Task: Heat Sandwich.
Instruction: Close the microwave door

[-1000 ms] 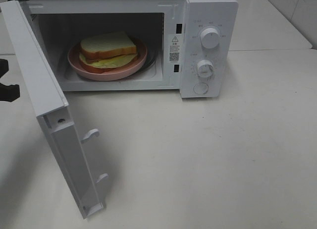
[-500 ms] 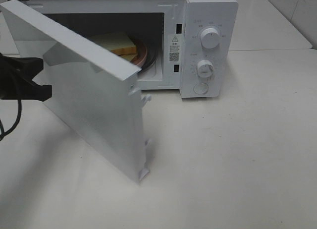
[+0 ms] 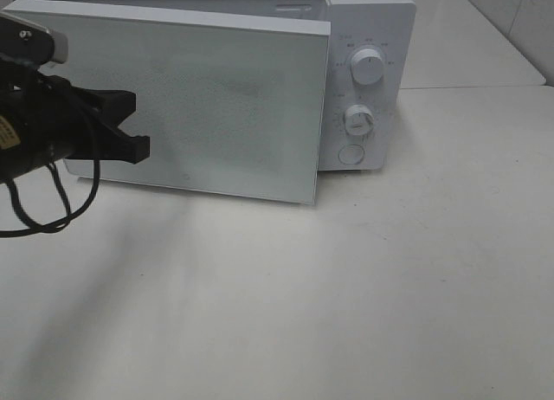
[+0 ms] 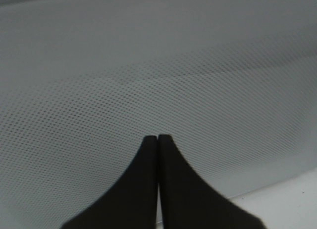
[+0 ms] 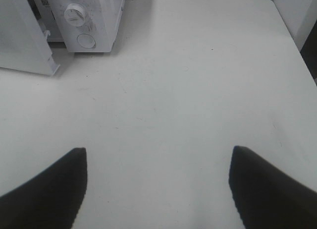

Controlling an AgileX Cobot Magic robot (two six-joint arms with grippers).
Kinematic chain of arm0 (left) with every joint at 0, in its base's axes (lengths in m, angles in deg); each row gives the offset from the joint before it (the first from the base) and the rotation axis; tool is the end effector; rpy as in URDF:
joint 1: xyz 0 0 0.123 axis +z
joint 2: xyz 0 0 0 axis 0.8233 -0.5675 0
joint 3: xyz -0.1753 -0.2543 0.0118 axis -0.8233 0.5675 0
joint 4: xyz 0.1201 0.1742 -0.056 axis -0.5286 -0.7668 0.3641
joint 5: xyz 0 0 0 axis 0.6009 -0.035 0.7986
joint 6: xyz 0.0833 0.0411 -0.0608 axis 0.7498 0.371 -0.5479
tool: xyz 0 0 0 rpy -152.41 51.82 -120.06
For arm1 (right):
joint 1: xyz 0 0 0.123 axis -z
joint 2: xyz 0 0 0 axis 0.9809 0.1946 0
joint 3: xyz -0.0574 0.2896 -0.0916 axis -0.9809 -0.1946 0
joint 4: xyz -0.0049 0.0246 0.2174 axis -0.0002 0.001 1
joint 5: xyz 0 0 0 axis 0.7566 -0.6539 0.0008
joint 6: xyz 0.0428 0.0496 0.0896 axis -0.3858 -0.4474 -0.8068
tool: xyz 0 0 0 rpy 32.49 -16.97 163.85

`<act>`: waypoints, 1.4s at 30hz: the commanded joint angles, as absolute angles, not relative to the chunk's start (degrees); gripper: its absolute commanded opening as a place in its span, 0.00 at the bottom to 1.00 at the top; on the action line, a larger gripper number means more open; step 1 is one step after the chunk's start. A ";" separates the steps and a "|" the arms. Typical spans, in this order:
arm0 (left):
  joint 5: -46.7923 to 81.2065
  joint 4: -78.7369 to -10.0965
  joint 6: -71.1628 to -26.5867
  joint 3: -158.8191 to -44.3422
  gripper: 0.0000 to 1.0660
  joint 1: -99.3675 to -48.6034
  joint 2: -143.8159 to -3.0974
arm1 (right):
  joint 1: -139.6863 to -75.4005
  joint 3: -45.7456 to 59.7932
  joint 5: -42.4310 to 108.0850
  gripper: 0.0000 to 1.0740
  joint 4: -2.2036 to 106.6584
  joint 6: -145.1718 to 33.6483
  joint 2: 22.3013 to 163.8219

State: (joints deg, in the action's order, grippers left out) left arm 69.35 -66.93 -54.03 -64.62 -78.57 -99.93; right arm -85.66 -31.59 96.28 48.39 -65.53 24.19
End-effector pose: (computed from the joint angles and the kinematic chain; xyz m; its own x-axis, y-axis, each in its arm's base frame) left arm 0.2824 -0.1317 0.2268 -0.2132 0.1782 -0.9606 0.4901 0.8701 0.0526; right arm -0.0404 -0.0110 0.2552 -0.4350 0.0068 -0.9004 -0.0444 0.9986 0.0290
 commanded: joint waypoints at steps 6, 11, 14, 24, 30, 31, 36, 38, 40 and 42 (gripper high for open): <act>70.09 -56.45 -53.34 -71.90 0.00 -84.30 -105.26 | -85.37 -31.65 95.59 0.71 48.56 -65.13 22.59; 70.09 -50.32 -49.33 -77.57 0.00 -88.60 -109.50 | -85.37 -31.65 95.59 0.71 48.56 -65.13 22.59; 70.03 -48.03 -48.36 -79.58 0.00 -90.03 -110.93 | -85.37 -31.65 95.59 0.71 48.56 -65.13 22.59; 68.43 -38.52 -41.83 -88.12 0.00 -95.41 -116.49 | -85.37 -31.65 95.59 0.71 48.56 -65.13 22.59; 67.11 -34.39 -38.73 -93.79 0.00 -96.56 -119.12 | -85.37 -31.65 95.59 0.71 48.56 -65.13 22.59; 67.11 -34.39 -38.73 -93.79 0.00 -96.56 -119.12 | -85.37 -31.65 95.59 0.71 48.56 -65.13 22.59; 67.11 -31.58 -37.87 -96.54 0.00 -96.56 -120.32 | -85.37 -31.65 95.59 0.71 48.56 -65.13 22.59; 67.05 -30.89 -36.10 -98.31 0.00 -96.56 -121.59 | -85.37 -31.65 95.59 0.71 48.56 -65.13 22.59; 67.00 -30.61 -35.64 -98.77 0.00 -96.56 -121.81 | -85.37 -31.65 95.59 0.71 48.56 -65.13 22.59; 66.88 -29.75 -35.35 -99.80 0.00 -96.56 -122.56 | -85.37 -31.65 95.59 0.71 48.50 -65.13 22.59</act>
State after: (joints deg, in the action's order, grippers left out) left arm 62.93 -33.19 -35.64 -98.43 -98.11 -122.44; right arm -85.66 -31.59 96.22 48.39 -65.53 24.19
